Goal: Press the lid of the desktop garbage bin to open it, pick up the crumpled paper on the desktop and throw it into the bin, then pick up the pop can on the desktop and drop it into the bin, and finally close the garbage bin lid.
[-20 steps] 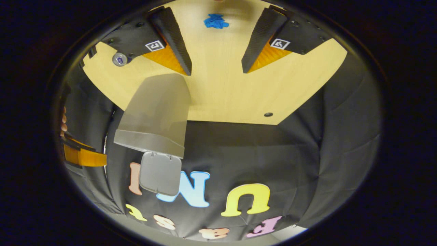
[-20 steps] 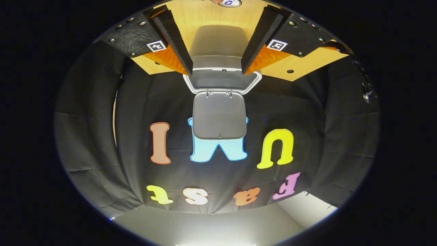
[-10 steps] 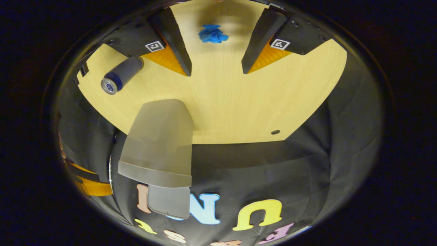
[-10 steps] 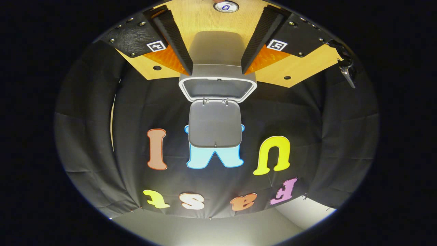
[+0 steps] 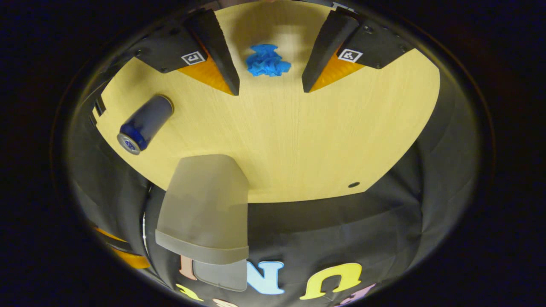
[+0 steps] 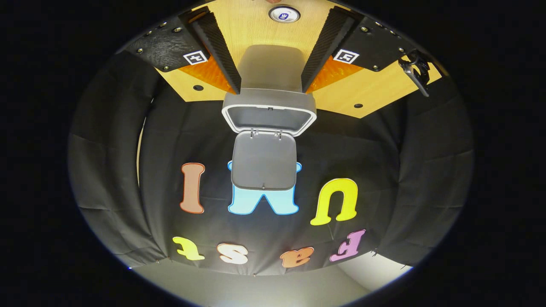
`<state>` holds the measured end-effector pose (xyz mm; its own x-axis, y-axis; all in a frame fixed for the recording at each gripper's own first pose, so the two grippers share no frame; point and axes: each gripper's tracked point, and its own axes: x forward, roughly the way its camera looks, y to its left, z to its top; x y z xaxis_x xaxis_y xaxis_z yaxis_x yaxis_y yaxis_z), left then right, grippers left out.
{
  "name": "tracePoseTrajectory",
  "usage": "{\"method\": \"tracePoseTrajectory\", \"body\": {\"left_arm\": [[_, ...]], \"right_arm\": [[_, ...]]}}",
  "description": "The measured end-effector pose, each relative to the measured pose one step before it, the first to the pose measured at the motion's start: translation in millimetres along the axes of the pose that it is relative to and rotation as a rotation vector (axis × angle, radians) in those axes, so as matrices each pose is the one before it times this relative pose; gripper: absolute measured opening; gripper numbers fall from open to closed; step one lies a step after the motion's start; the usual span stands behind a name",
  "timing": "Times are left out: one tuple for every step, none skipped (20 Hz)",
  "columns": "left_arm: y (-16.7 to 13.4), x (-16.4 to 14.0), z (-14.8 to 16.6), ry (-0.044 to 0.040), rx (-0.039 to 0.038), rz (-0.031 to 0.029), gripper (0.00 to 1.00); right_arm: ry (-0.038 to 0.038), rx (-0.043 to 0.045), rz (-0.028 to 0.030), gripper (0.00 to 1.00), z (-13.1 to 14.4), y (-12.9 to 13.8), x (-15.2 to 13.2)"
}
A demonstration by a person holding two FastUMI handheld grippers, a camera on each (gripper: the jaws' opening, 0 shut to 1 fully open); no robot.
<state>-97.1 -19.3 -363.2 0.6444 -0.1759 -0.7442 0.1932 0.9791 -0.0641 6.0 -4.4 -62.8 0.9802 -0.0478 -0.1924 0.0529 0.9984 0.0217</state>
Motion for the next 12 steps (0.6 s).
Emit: {"method": "tracePoseTrajectory", "body": {"left_arm": [[0.43, 2.52, -5.35, 0.01182, 0.00196, 0.00057, 0.99], [0.8, 1.61, -3.89, 0.0078, 0.00086, 0.00215, 0.97], [0.71, 1.47, -4.18, 0.00804, -0.00148, 0.0006, 0.99], [-0.11, 1.95, -3.59, 0.01104, -0.00237, -0.00149, 0.99], [0.35, 1.34, -4.49, 0.01054, -0.00236, -0.00138, 0.99], [-0.94, 2.93, -3.03, 0.01032, 0.00039, -0.00428, 0.99], [-0.17, 2.45, -3.69, 0.01077, 0.0039, -0.00049, 0.97], [0.3, 2.38, -2.63, 0.00826, 0.00503, 0.00263, 0.97], [-0.46, 1.63, -2.61, 0.00799, 0.00235, -0.00291, 0.97], [0.02, 1.5, -2.77, 0.00973, 0.00069, 0.0017, 0.97], [1.02, 0.4, 0.44, -0.0084, 0.01121, 0.00151, 0.98], [-0.93, 0.44, -0.16, -0.00079, 0.0066, 0.00035, 0.89]], "right_arm": [[0.0032, -0.00411, 0.00135, 0.92, -1.23, 0.57, -2.19], [0.00058, -0.0017, -0.00003, 0.92, 0.55, -0.04, -1.49], [-0.00033, -0.00039, -0.00238, 0.92, -0.47, -0.83, -1.3], [-0.0008, 0.00004, -0.00197, 0.92, 0.15, -0.46, -0.6], [0.00054, 0.00112, -0.00192, 0.92, -0.34, 0.66, -0.48], [0.00066, 0.00117, -0.00071, 0.92, -0.25, 0.59, -1.07], [-0.00039, 0.00102, -0.00035, 0.92, -0.22, 0.58, -0.2], [0.00016, -0.00023, -0.00085, 0.92, 0.62, -0.24, -0.08], [0.00023, -0.0007, -0.00135, 0.92, -0.49, -0.16, -0.45], [-0.00048, -0.00041, -0.00217, 0.92, -0.53, -0.42, -0.75], [-0.0003, -0.00037, -0.00355, 0.92, -0.89, -0.03, -1.37], [0.0015, -0.00036, -0.00393, 0.92, -1.04, -1.61, 0.17]]}}
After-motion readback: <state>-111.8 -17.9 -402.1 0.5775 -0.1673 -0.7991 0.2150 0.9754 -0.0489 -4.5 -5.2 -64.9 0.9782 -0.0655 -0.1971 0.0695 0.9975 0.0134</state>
